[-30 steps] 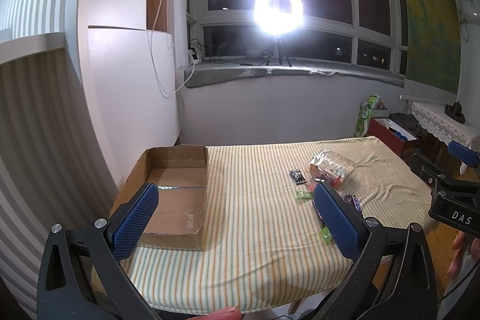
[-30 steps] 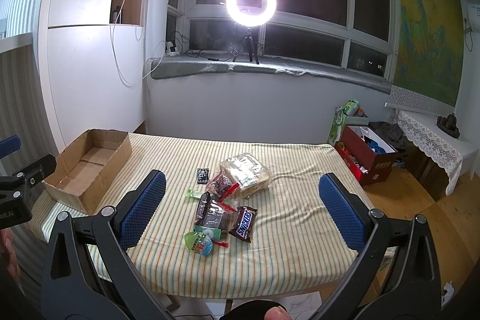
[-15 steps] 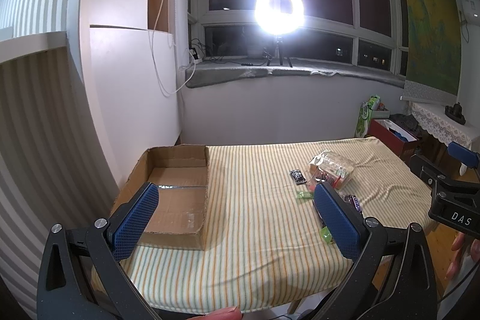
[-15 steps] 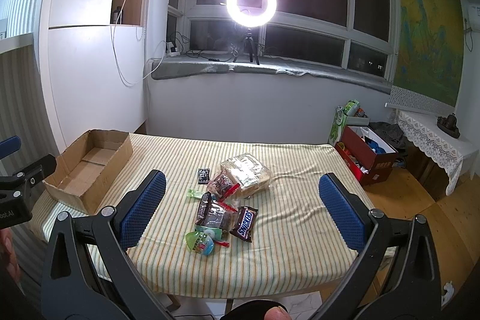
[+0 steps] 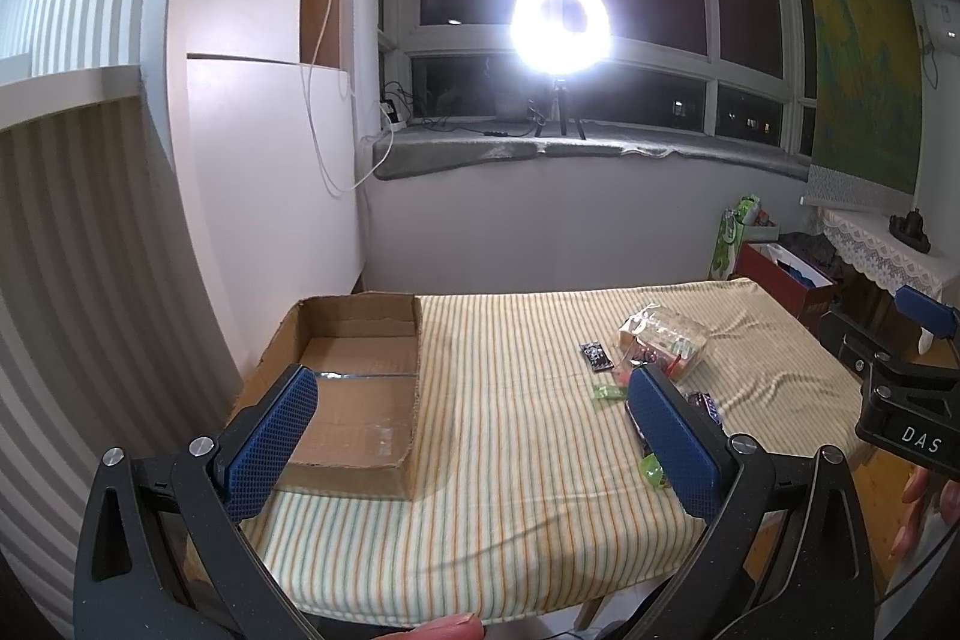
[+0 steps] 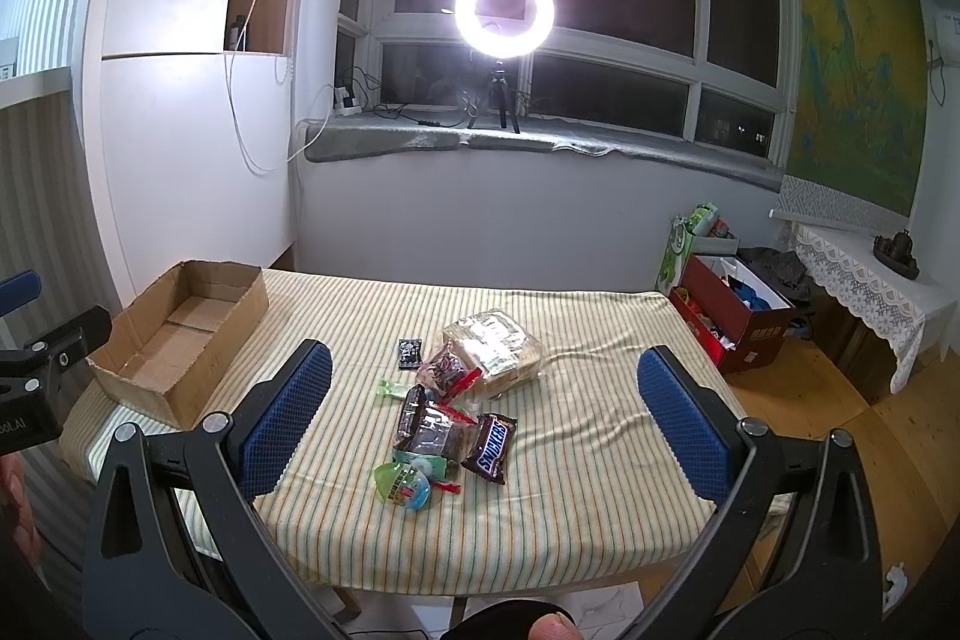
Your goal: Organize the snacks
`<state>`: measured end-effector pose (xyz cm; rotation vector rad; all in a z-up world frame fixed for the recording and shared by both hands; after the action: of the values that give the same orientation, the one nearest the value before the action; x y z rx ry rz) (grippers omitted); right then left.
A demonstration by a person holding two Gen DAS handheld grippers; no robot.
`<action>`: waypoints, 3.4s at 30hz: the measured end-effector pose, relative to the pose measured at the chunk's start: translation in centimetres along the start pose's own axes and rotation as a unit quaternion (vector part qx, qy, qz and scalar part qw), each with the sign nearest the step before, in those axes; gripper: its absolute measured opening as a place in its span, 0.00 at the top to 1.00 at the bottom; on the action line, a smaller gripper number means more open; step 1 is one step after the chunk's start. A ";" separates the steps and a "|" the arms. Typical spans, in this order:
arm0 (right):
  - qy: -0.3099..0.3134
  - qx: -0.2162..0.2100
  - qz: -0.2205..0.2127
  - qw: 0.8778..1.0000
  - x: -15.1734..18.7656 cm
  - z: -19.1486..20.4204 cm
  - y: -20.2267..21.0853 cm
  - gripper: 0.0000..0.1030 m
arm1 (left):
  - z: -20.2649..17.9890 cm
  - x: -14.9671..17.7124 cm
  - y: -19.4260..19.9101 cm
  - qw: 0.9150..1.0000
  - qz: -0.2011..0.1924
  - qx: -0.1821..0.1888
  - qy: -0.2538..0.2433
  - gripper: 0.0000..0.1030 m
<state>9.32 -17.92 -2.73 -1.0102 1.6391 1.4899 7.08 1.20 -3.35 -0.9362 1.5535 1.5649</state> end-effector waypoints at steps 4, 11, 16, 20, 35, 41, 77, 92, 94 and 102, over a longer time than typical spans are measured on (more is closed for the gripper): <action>0.000 0.000 0.000 1.000 0.0 0.0 0.0 0.00 | 0.0 0.0 0.0 1.000 -0.001 0.000 0.000 0.00; 0.000 0.000 0.000 1.000 0.0 0.0 0.0 0.00 | 0.1 0.0 0.0 1.000 -0.001 0.000 0.000 0.00; 0.000 -0.001 0.001 1.000 0.1 0.0 -0.1 0.00 | 0.1 0.1 0.0 1.000 0.000 -0.001 0.000 0.00; -0.001 -0.007 0.011 1.000 0.3 0.1 -0.3 0.00 | 0.0 0.2 -0.3 1.000 0.004 0.000 -0.001 0.00; -0.026 -0.019 0.130 0.991 6.6 -3.5 -10.7 0.00 | -3.2 3.1 -8.3 0.995 0.099 0.021 -0.017 0.00; -0.052 -0.028 0.175 0.983 9.4 -5.1 -14.3 0.00 | -5.6 5.8 -12.5 0.987 0.152 0.039 -0.034 0.00; -0.078 -0.157 0.240 0.955 11.8 -3.3 -21.7 0.14 | -15.2 12.5 -16.1 0.951 0.196 0.237 -0.043 0.18; -0.092 -0.178 0.222 0.954 12.9 -4.2 -20.7 0.69 | -15.1 12.3 -16.4 0.953 0.184 0.231 -0.070 0.65; -0.096 -0.176 0.219 0.955 13.0 -4.5 -20.5 0.69 | -14.8 12.3 -16.3 0.954 0.184 0.227 -0.067 0.67; -0.094 -0.150 0.200 0.964 12.4 -5.4 -18.8 0.69 | -13.7 11.9 -15.7 0.959 0.177 0.213 -0.063 0.72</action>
<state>20.46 -25.17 -21.71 -0.6821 1.5712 2.0857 15.37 -12.38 -21.25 -0.3253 1.9370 1.3994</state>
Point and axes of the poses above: each gripper's, at about its wrist camera, not at the fingertips, and y roughly against the way its jaws point, z to its left, x to its underside, the point moved 8 cm from there along -y, roughly the way its jaws point, and after that the axes turned 3 degrees about z, right-handed, at the moved point
